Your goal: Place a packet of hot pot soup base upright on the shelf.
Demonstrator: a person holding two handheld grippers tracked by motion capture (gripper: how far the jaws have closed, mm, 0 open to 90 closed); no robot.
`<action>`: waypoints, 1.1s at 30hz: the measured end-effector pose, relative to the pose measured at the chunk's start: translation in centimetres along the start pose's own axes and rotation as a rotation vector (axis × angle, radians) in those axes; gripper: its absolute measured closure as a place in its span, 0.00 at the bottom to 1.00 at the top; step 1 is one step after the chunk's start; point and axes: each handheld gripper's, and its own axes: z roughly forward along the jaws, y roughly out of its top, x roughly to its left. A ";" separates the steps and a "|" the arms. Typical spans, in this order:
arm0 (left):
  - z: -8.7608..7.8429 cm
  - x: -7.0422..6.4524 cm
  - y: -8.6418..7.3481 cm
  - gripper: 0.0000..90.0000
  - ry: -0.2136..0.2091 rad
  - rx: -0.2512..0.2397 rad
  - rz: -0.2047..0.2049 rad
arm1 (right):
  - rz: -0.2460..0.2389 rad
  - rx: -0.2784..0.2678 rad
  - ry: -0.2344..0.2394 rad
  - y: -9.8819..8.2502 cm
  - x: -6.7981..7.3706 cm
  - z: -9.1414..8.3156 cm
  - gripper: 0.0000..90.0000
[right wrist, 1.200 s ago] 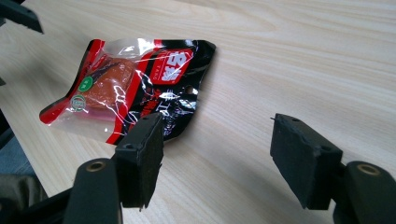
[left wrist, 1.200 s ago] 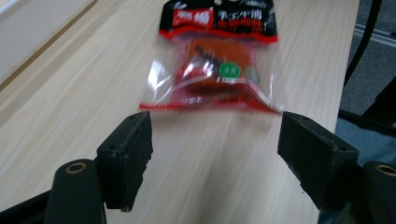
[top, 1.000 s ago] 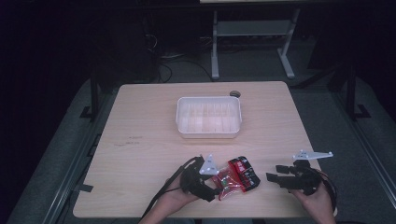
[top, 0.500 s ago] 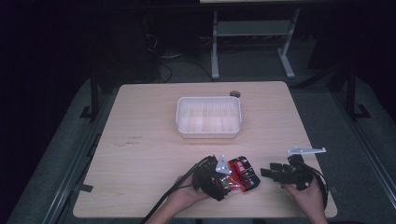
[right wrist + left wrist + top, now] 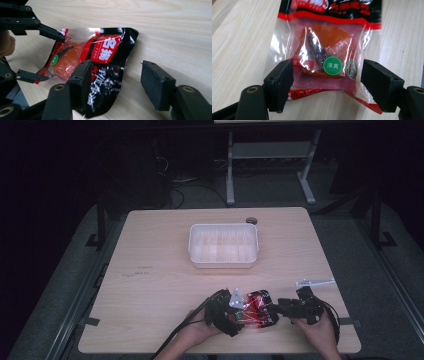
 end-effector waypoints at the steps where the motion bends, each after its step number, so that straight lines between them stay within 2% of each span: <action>1: 0.0 0.1 -0.1 0.29 -0.005 0.006 -0.005 | 0.006 0.000 0.007 0.0 0.0 0.1 0.47; 4: 0.0 0.2 -0.4 0.33 -0.023 0.000 -0.021 | 0.032 0.013 0.023 -0.1 -0.3 0.3 0.49; 10: 0.1 0.2 -0.5 0.33 -0.020 -0.004 -0.022 | 0.067 0.038 0.043 -0.5 -0.6 0.5 0.55; 13: 0.0 0.2 -0.6 0.34 -0.025 -0.005 -0.023 | 0.077 0.049 0.082 -0.7 -0.5 0.6 0.58; 17: -0.1 0.1 -0.9 0.37 -0.025 -0.016 -0.024 | 0.055 0.069 0.091 -1.1 0.3 0.8 0.62; 22: 0.0 0.1 -1.0 0.37 -0.028 -0.021 -0.019 | 0.056 0.086 0.114 -1.1 0.7 1.3 0.68; 27: 0.0 0.2 -1.4 0.37 -0.031 -0.043 -0.038 | 0.062 0.087 0.189 -0.8 0.8 1.7 0.69; 29: 0.0 0.2 -1.5 0.37 -0.034 -0.051 -0.050 | 0.066 0.075 0.212 -0.7 0.9 1.7 0.74; 31: 0.0 0.4 -1.6 0.36 -0.043 -0.054 -0.071 | 0.062 0.054 0.209 -0.6 1.1 1.4 0.84; 33: 0.0 0.4 -1.7 0.34 -0.043 -0.054 -0.081 | 0.061 0.056 0.227 -0.4 1.4 1.3 0.93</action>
